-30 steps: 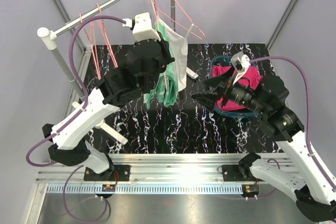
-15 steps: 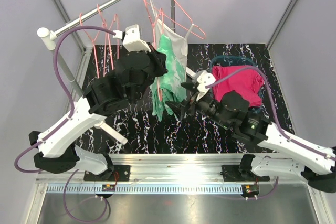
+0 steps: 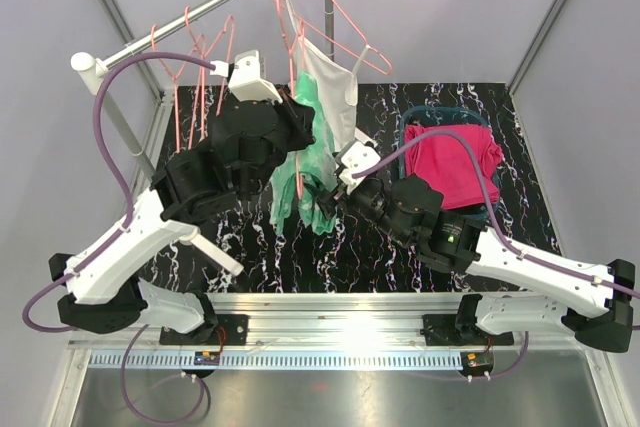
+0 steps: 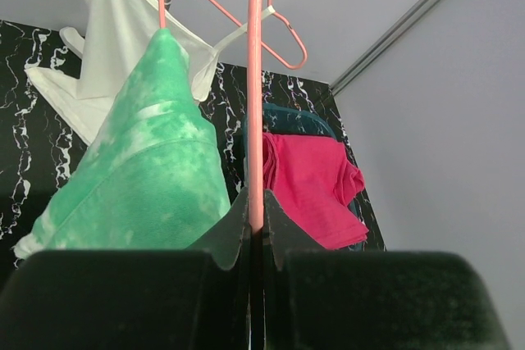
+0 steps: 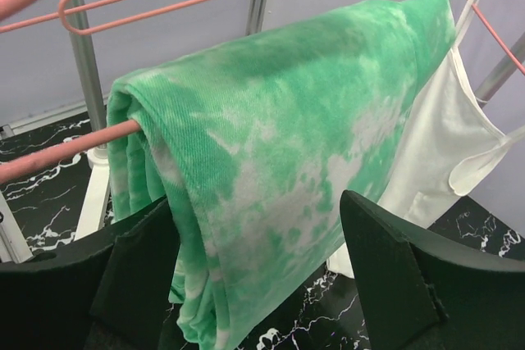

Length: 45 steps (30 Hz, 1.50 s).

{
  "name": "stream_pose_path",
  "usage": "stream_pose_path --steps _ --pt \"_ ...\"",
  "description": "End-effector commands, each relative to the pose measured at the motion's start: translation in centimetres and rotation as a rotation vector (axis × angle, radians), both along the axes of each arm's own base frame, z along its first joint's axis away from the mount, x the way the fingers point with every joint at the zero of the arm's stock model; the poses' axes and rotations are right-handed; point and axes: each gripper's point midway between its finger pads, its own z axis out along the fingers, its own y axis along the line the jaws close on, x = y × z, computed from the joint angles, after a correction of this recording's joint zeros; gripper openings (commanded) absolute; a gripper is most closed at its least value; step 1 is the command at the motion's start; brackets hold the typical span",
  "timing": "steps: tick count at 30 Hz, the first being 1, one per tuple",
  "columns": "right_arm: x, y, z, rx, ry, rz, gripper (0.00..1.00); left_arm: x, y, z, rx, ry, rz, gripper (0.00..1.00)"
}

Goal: Remove the trousers from the hanger

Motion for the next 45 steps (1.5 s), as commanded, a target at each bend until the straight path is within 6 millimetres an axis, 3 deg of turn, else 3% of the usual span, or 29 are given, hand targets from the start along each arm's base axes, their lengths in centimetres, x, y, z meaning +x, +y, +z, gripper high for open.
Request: stream_pose_path --steps 1,16,26,35,45 --pt "-0.5 0.1 0.6 -0.018 -0.04 0.034 0.83 -1.3 2.3 6.6 -0.213 -0.121 0.005 0.0" --pt "-1.3 -0.3 -3.3 -0.197 -0.008 0.085 0.85 -1.5 3.2 8.0 -0.228 -0.139 0.017 0.0" --pt "0.1 0.0 -3.3 -0.195 -0.055 0.026 0.85 -1.6 2.3 7.8 -0.248 -0.126 -0.011 0.0" --pt "1.7 -0.4 1.7 0.062 -0.124 -0.099 0.85 -1.7 1.7 7.6 -0.279 -0.118 -0.021 0.0" --pt "0.7 1.0 5.3 0.115 -0.169 -0.011 0.82 -1.3 1.3 6.8 -0.25 -0.108 -0.007 0.0"
